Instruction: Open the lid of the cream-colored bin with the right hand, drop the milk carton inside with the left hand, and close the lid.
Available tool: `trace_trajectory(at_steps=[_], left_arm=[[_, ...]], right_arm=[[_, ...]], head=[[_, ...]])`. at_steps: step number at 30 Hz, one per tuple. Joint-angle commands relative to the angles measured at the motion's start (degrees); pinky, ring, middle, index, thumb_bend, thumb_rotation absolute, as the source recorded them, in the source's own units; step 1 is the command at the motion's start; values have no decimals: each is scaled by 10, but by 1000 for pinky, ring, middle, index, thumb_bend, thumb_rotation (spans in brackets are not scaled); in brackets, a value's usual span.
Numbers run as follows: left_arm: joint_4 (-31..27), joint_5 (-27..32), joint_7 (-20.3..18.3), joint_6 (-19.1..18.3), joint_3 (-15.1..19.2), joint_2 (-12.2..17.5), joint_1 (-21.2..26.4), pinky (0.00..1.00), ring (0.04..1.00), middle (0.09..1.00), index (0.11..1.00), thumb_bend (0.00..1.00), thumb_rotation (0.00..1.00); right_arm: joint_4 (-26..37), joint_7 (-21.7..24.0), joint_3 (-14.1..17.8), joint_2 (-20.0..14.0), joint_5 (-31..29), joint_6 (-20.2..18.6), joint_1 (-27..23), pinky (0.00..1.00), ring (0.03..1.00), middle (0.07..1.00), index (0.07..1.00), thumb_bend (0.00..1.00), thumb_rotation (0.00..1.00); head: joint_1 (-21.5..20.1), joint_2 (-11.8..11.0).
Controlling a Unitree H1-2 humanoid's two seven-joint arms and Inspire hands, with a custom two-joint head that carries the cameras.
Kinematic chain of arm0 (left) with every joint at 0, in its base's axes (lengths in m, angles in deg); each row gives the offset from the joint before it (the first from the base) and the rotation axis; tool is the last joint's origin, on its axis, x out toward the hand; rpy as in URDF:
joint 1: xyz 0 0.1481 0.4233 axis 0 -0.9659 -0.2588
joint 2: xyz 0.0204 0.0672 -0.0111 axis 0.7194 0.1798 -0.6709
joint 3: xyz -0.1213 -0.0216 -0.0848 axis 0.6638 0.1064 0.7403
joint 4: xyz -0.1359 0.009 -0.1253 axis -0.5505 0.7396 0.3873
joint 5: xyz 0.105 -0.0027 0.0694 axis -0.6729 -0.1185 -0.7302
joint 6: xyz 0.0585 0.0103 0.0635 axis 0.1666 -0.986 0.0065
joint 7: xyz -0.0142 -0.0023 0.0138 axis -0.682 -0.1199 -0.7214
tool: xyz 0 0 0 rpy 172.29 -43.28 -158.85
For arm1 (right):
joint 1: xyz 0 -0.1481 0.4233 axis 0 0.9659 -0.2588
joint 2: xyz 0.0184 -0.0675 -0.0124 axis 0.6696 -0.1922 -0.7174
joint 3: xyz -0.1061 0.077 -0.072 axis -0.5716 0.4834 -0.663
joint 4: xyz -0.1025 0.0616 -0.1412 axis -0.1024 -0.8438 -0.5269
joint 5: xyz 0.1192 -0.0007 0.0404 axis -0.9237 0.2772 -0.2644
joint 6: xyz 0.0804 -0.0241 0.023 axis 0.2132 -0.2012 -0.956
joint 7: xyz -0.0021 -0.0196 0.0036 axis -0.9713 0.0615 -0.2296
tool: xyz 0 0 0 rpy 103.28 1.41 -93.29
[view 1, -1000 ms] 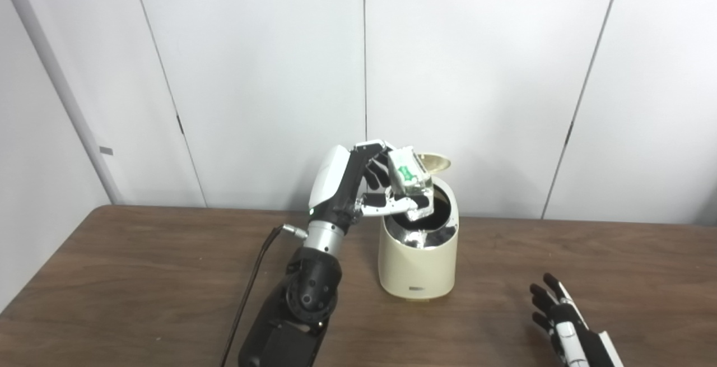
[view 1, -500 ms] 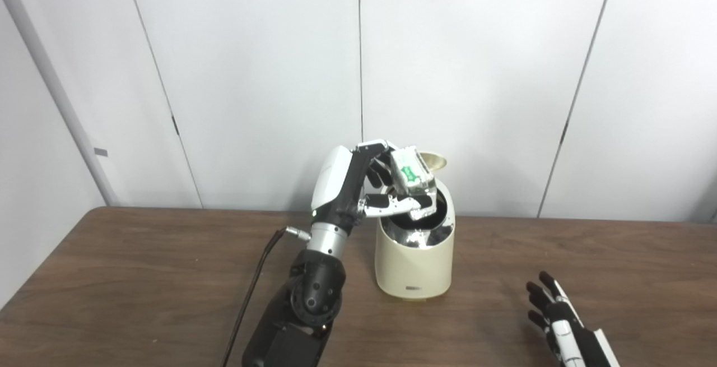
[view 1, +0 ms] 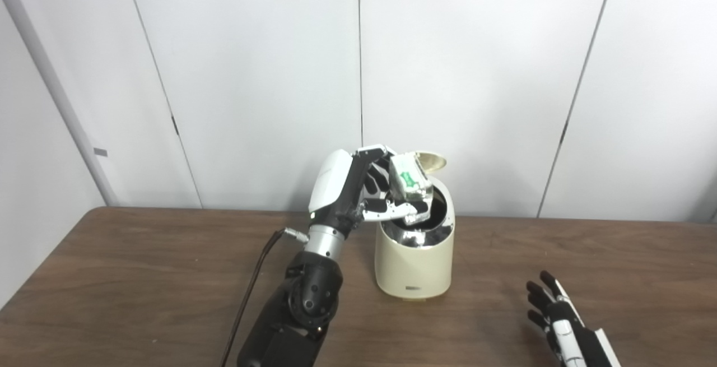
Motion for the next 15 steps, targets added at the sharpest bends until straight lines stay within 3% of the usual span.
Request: trace_trajectory(at_steps=[1,8,15], left_arm=[[-25,-8,7,7,1,6,30,354,406,530,522,499,0],[-27,-17,5,-2,-6,14,30,360,424,485,517,503,0],[-28,-13,10,4,-3,13,28,357,399,524,528,499,0]], right_arm=[[17,0,1,-1,-4,21,-13,893,924,907,965,543,934],[19,1,0,0,-5,24,-14,883,915,899,959,553,929],[19,-1,0,-2,0,22,-15,869,904,888,958,542,945]], head=[[1,1],[0,2],[1,2]])
